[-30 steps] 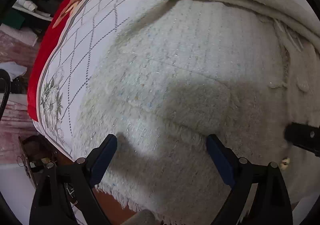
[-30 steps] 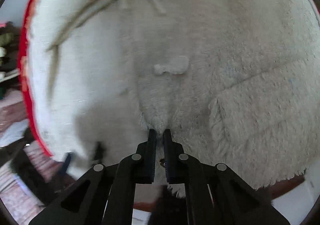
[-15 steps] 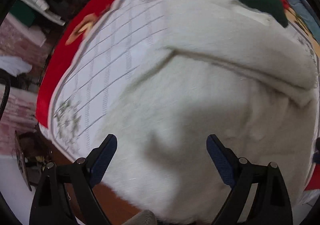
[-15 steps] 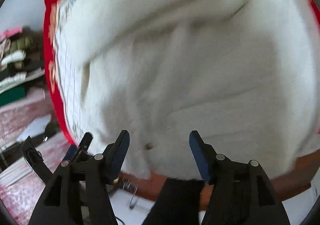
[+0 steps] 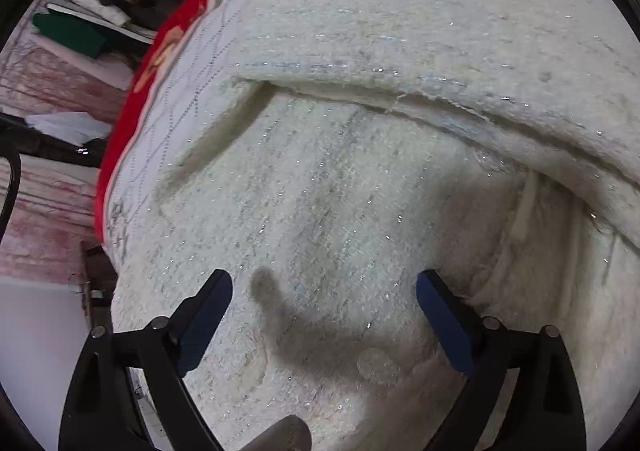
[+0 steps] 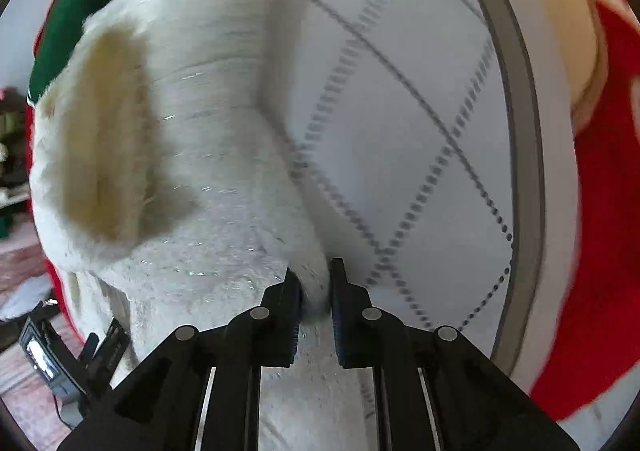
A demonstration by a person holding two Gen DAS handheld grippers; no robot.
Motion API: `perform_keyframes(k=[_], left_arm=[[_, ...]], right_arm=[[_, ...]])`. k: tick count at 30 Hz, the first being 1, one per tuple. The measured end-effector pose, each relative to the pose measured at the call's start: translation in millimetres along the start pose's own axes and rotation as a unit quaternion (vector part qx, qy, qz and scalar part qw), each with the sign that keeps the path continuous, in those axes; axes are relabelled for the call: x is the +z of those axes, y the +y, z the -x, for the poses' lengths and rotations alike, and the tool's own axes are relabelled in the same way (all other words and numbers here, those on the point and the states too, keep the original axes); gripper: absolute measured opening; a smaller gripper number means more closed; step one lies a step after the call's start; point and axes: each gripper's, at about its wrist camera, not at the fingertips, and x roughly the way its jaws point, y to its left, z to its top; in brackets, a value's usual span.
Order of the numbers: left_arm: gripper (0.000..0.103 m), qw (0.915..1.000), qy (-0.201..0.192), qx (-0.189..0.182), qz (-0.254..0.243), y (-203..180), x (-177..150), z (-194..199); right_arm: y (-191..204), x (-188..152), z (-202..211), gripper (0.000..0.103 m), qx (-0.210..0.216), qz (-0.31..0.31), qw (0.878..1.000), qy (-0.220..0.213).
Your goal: Fold large clothes
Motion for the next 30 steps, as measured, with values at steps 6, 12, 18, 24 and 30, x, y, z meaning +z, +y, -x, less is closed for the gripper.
perform_keyframes(k=[6, 12, 18, 24, 30], left_arm=[[0.096, 0.9997, 0.008, 0.007, 0.021, 5.0, 2.6, 10.2], [0.096, 0.9983, -0.018, 0.003, 0.055, 6.9, -4.8, 56.1], [0.096, 0.999, -0.014, 0.014, 0.04, -26.6, -0.7, 47.9], [0.096, 0.9992, -0.005, 0.014, 0.037, -45.6, -2.9, 30.7], [0.096, 0.9981, -0.002, 0.007, 0.061, -24.7, -15.9, 53.1]], right_arm=[[-1.8, 22.4, 33.1, 0.043, 0.03, 0.032, 0.998, 0.056], [-10.3, 79.1, 82.1, 0.051, 0.078, 0.037, 0.996, -0.018], [9.0, 145.2, 38.5, 0.051, 0.065, 0.024, 0.997, -0.017], [45.8, 170.4, 35.6, 0.004, -0.04, 0.098, 0.992, -0.062], [6.1, 160.9, 65.4, 0.004, 0.011, 0.078, 0.997, -0.011]])
